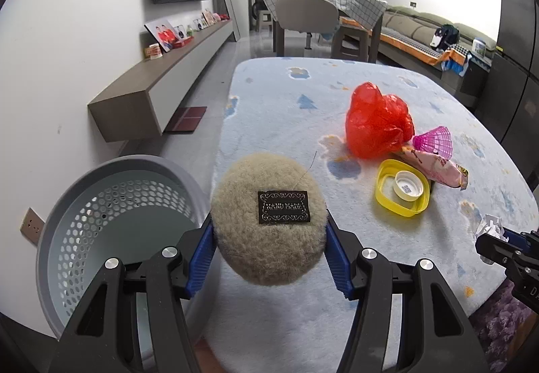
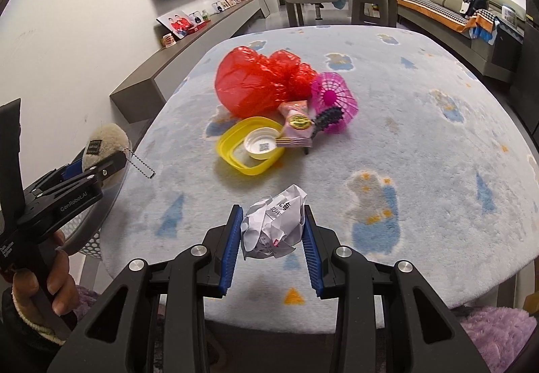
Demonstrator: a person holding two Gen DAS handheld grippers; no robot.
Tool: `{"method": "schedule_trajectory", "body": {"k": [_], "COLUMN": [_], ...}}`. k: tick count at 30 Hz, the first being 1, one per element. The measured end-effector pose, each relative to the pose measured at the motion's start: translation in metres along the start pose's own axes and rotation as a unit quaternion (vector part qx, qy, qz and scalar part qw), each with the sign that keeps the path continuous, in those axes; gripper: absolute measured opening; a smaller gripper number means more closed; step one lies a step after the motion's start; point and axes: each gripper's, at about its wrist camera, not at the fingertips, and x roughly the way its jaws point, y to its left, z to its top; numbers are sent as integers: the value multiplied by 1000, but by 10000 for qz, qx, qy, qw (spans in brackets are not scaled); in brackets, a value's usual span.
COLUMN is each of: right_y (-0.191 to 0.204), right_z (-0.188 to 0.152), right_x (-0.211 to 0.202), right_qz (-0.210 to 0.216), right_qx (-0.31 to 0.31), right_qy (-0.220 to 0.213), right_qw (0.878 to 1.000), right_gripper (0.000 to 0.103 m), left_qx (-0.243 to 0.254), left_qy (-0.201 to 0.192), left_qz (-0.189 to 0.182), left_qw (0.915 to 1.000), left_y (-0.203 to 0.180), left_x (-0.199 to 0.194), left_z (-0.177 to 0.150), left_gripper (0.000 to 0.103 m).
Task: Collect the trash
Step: 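Carry the paper and fuzzy ball over the wastebasket and open both grippers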
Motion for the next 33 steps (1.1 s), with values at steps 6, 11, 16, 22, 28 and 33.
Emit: {"method": "schedule_trajectory", "body": {"k": [6, 11, 16, 22, 28, 33], "right_y": [24, 52, 86, 127, 170, 204], "right_z": [3, 5, 11, 22, 37, 48], "right_x": [6, 15, 30, 49, 69, 81], "right_qz": [119, 332, 624, 996, 1333, 1589], "right_qx": [-186, -425, -693, -1011, -1338, -1631], "right_qy": [28, 88, 160, 220, 272, 288], "right_qw": [9998, 9985, 9955, 9896, 9816, 9733], "right_gripper": [34, 34, 34, 34, 34, 34], "left_qx": [-97, -279, -524, -790, -1100, -1306], "left_qy": [-63, -53, -59, 29, 47, 60], "left_qz": [198, 446, 761, 1051, 1130, 1174], "left_qw": [9997, 9986, 9957, 9913, 9875, 9844], "left_y": [24, 51, 84, 121, 149, 164], "left_x": [-10, -16, -22, -22, -25, -25], "left_z": [-11, -20, -26, -34, -35, -35], "left_gripper": [57, 57, 57, 57, 57, 57]}}
